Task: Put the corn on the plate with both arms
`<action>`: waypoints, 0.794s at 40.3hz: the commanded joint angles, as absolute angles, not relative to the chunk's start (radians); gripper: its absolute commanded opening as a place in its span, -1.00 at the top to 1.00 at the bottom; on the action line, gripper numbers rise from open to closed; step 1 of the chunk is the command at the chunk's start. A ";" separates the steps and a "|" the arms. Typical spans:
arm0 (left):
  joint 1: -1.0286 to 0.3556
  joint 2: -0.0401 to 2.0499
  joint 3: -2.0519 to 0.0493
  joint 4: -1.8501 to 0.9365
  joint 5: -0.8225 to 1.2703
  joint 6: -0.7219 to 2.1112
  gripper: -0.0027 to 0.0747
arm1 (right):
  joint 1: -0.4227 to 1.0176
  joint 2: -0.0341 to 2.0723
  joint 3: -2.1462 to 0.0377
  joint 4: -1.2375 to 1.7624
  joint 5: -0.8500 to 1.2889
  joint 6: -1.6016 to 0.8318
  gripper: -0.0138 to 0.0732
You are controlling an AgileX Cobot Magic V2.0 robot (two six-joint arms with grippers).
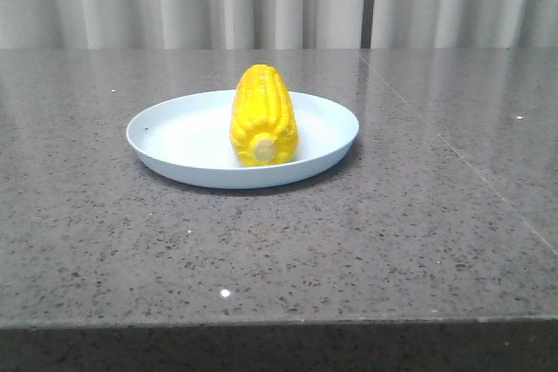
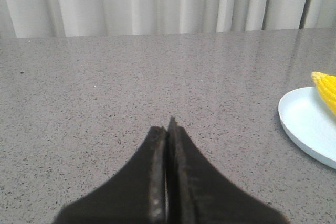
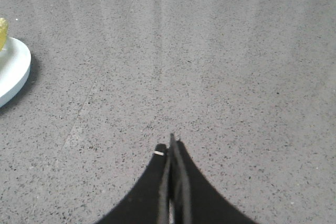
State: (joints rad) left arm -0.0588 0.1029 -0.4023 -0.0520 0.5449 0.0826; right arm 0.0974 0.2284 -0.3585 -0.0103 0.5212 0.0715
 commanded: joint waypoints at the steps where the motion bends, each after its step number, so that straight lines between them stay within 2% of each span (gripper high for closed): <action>1: -0.059 0.115 -0.427 -0.056 0.464 0.082 0.98 | 0.094 0.235 -0.383 -0.026 0.439 0.065 0.94; 20: -0.059 0.115 -0.427 -0.056 0.458 0.082 0.98 | 0.094 0.235 -0.383 -0.026 0.439 0.065 0.94; 32: -0.059 -0.029 -0.267 -0.044 0.287 0.071 0.98 | 0.094 0.235 -0.383 -0.026 0.440 0.065 0.94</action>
